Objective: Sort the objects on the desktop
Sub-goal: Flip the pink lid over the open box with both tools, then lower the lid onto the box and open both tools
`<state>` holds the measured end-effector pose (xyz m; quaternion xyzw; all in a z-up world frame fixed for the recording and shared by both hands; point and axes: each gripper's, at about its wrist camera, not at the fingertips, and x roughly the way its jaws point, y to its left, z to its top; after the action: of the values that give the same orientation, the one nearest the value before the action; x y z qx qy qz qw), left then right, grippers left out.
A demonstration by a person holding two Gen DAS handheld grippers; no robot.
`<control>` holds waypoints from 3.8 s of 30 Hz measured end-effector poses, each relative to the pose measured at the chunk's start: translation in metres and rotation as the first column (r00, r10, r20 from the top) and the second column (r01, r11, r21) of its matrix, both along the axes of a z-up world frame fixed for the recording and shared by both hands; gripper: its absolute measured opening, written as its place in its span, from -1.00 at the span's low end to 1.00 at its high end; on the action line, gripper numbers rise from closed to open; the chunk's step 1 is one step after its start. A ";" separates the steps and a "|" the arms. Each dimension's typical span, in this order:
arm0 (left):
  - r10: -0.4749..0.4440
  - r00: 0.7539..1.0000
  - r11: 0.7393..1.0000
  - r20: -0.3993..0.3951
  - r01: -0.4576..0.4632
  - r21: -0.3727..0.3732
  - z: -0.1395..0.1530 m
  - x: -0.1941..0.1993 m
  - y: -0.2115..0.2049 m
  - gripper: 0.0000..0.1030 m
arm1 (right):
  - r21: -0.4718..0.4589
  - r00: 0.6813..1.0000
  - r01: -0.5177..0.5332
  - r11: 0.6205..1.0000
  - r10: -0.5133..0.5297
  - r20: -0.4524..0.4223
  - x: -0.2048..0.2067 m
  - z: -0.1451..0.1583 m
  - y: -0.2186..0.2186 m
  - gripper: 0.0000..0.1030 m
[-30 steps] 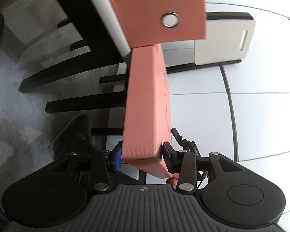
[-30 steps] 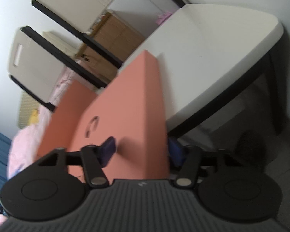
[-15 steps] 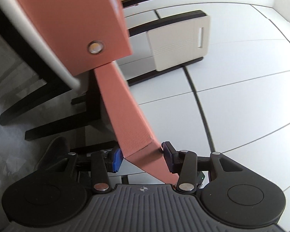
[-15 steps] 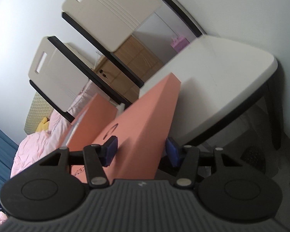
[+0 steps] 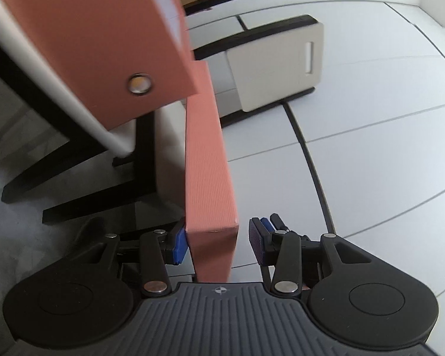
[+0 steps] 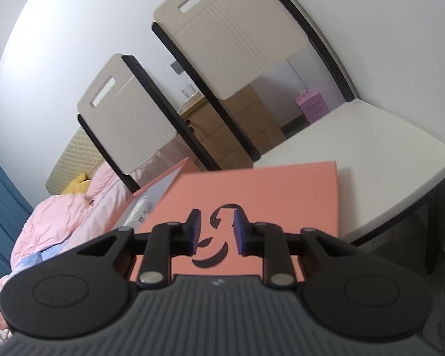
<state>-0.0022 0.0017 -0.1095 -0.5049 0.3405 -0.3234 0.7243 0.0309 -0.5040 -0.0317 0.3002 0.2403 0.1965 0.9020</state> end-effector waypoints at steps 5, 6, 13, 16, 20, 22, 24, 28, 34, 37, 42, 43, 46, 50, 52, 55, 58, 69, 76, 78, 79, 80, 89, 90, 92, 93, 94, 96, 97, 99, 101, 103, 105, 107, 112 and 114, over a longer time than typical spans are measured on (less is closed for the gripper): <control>0.024 0.997 1.000 -0.076 -0.023 0.017 -0.026 0.014 0.003 -0.10 | -0.016 0.998 0.046 0.999 -0.046 -0.037 0.013 -0.025 -0.017 -0.47; 0.027 0.995 0.999 -0.091 -0.025 0.024 -0.031 0.016 0.003 -0.09 | -0.009 0.997 0.057 0.998 -0.057 -0.052 0.016 -0.034 -0.022 -0.47; 0.038 0.989 0.996 -0.146 -0.026 0.083 -0.049 0.030 0.001 -0.07 | 0.097 0.990 0.088 0.991 -0.076 -0.121 0.032 -0.072 -0.057 -0.28; 0.050 0.985 0.994 -0.164 -0.032 0.107 -0.054 0.035 0.001 -0.02 | 0.103 0.988 0.076 0.992 -0.061 -0.145 0.038 -0.087 -0.066 -0.13; 0.059 0.984 0.993 -0.170 -0.040 0.115 -0.060 0.039 0.003 0.02 | 0.123 0.983 0.078 0.989 -0.055 -0.176 0.046 -0.112 -0.075 0.29; 0.061 0.984 0.992 -0.168 -0.042 0.117 -0.061 0.041 0.004 0.02 | 0.150 0.981 0.056 0.987 -0.026 -0.192 0.053 -0.127 -0.075 0.41; 0.063 0.985 0.992 -0.163 -0.043 0.120 -0.060 0.041 0.004 0.02 | 0.185 0.977 0.020 0.982 0.020 -0.212 0.062 -0.140 -0.072 0.49; 0.061 0.989 0.989 -0.134 -0.042 0.145 -0.054 0.039 0.000 0.02 | 0.258 0.960 -0.083 0.963 0.146 -0.239 0.080 -0.158 -0.062 0.44; 0.061 0.994 0.990 -0.092 -0.049 0.131 -0.038 0.031 -0.001 0.06 | 0.205 0.973 -0.132 0.970 0.166 -0.158 0.075 -0.133 -0.052 0.09; 0.046 0.998 0.994 -0.048 -0.041 0.098 -0.021 0.027 -0.002 0.08 | 0.199 0.984 -0.119 0.973 0.142 -0.108 0.063 -0.112 -0.054 0.09; 0.023 0.999 0.997 0.037 -0.025 0.077 0.014 0.021 -0.003 0.08 | 0.189 0.996 -0.069 0.980 0.079 -0.049 0.042 -0.069 -0.058 0.09; 0.019 0.998 0.997 0.054 -0.023 0.072 0.021 0.020 -0.003 0.08 | 0.192 0.997 -0.064 0.979 0.071 -0.029 0.038 -0.061 -0.058 0.09; 0.022 0.994 0.997 0.108 -0.029 0.065 0.042 0.017 0.003 0.09 | 0.185 0.998 -0.056 0.981 0.052 0.026 0.027 -0.032 -0.056 0.09; 0.069 0.980 0.995 0.184 -0.081 0.057 0.071 0.014 0.023 0.09 | 0.173 0.996 -0.066 0.983 0.054 0.073 0.030 0.005 -0.039 0.09; 0.114 0.971 0.990 0.211 -0.128 0.055 0.084 0.016 0.042 0.08 | 0.179 0.994 -0.080 0.981 0.064 0.094 0.041 0.020 -0.026 0.09; 0.194 0.952 0.975 0.238 -0.213 0.057 0.099 0.019 0.073 0.08 | 0.190 0.989 -0.116 0.975 0.097 0.107 0.070 0.036 0.003 0.09; 0.285 0.926 0.946 0.248 -0.313 0.082 0.111 0.023 0.107 0.10 | 0.199 0.981 -0.178 0.964 0.157 0.116 0.111 0.045 0.046 0.09; 0.529 0.815 0.808 0.236 -0.569 0.153 0.120 0.058 0.199 0.12 | 0.241 0.931 -0.365 0.899 0.361 0.062 0.259 0.025 0.203 0.09; 0.565 0.802 0.773 0.195 -0.597 0.216 0.103 0.078 0.213 0.15 | 0.246 0.919 -0.395 0.885 0.385 0.089 0.294 -0.007 0.240 0.09; 0.567 0.800 0.764 0.196 -0.600 0.237 0.101 0.079 0.212 0.15 | 0.276 0.919 -0.394 0.877 0.385 0.089 0.301 -0.023 0.242 0.09; 0.563 0.803 0.766 0.195 -0.596 0.241 0.101 0.079 0.211 0.15 | 0.295 0.918 -0.393 0.871 0.389 0.075 0.305 -0.031 0.243 0.09; 0.560 0.805 0.767 0.194 -0.593 0.245 0.100 0.078 0.211 0.15 | 0.307 0.921 -0.385 0.870 0.385 0.064 0.309 -0.036 0.243 0.09; 0.582 0.781 0.729 0.228 -0.625 0.281 0.095 0.055 0.194 0.29 | 0.370 0.947 -0.317 0.873 0.314 0.069 0.303 -0.052 0.240 0.10; 0.592 0.770 0.717 0.238 -0.638 0.281 0.096 0.051 0.191 0.32 | 0.375 0.949 -0.312 0.873 0.307 0.073 0.301 -0.052 0.241 0.10; 0.618 0.745 0.699 0.252 -0.667 0.256 0.097 0.043 0.191 0.36 | 0.380 0.951 -0.307 0.873 0.301 0.078 0.296 -0.053 0.241 0.10; 0.631 0.732 0.692 0.257 -0.680 0.242 0.097 0.039 0.192 0.36 | 0.380 0.952 -0.304 0.874 0.297 0.079 0.293 -0.053 0.241 0.10; 0.642 0.723 0.689 0.255 -0.690 0.222 0.096 0.037 0.193 0.36 | 0.383 0.953 -0.300 0.874 0.293 0.079 0.292 -0.054 0.242 0.10; 0.654 0.711 0.678 0.260 -0.703 0.216 0.096 0.034 0.193 0.36 | 0.386 0.955 -0.293 0.875 0.285 0.080 0.286 -0.055 0.243 0.10; 0.656 0.707 0.670 0.266 -0.707 0.225 0.097 0.033 0.191 0.36 | 0.387 0.956 -0.290 0.875 0.281 0.082 0.283 -0.055 0.243 0.10; 0.662 0.693 0.641 0.286 -0.721 0.264 0.099 0.029 0.184 0.36 | 0.389 0.958 -0.283 0.877 0.273 0.084 0.279 -0.056 0.243 0.10; 0.678 0.667 0.601 0.310 -0.745 0.290 0.101 0.025 0.176 0.36 | 0.394 0.960 -0.278 0.876 0.265 0.087 0.274 -0.057 0.243 0.11; 0.703 0.612 0.546 0.362 -0.791 0.277 0.104 0.014 0.168 0.39 | 0.394 0.962 -0.271 0.878 0.255 0.094 0.269 -0.057 0.244 0.13; 0.699 0.546 0.469 0.462 -0.837 0.281 0.112 0.004 0.156 0.59 | 0.378 0.962 -0.272 0.885 0.253 0.102 0.263 -0.056 0.246 0.15; 0.676 0.522 0.425 0.519 -0.853 0.304 0.116 0.002 0.148 0.64 | 0.363 0.961 -0.275 0.890 0.252 0.111 0.258 -0.054 0.249 0.15; 0.645 0.571 0.428 0.507 -0.821 0.379 0.114 0.016 0.144 0.64 | 0.345 0.962 -0.274 0.897 0.255 0.102 0.252 -0.051 0.248 0.15; 0.633 0.576 0.422 0.517 -0.817 0.393 0.112 0.015 0.142 0.64 | 0.335 0.963 -0.269 0.903 0.249 0.102 0.247 -0.051 0.247 0.16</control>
<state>0.0126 0.1439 0.0022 -0.2931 0.0578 0.0802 0.9509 0.2778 -0.2565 -0.0824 0.4135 0.2139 0.3621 0.8075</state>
